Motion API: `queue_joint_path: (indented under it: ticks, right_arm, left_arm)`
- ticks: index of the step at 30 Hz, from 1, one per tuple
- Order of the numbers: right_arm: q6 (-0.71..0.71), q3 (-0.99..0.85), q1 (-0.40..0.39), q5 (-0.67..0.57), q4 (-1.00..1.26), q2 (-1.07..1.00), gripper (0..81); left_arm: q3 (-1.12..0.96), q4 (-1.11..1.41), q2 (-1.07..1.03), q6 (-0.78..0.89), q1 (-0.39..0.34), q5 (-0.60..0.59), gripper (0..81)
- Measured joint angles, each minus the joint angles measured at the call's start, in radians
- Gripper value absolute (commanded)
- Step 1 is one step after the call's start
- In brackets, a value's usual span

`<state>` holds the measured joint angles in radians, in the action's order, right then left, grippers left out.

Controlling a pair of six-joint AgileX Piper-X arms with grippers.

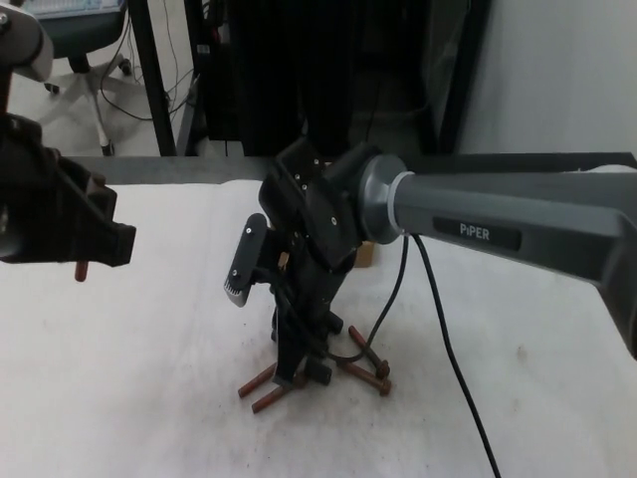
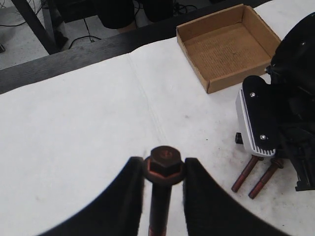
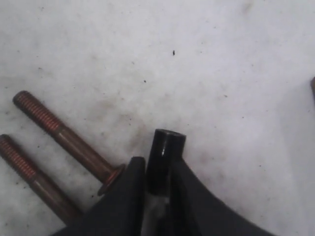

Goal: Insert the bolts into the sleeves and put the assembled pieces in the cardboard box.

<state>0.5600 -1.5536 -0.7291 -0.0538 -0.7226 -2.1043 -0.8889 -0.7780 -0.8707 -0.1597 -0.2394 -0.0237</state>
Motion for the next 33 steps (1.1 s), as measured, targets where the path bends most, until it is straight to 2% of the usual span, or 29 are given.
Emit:
queue_joint_path:
  ticks: [30, 33]
  right_arm:
    - [0.008, -0.016, 0.011, -0.006, 0.049, -0.037, 17.7]
    - [0.008, -0.016, 0.012, -0.013, 0.055, -0.038, 21.8]
  left_arm:
    - [0.0, 0.0, 0.0, -0.036, 0.0, 0.006, 0.3]
    - [0.0, 0.0, 0.0, -0.036, 0.0, 0.006, 0.3]
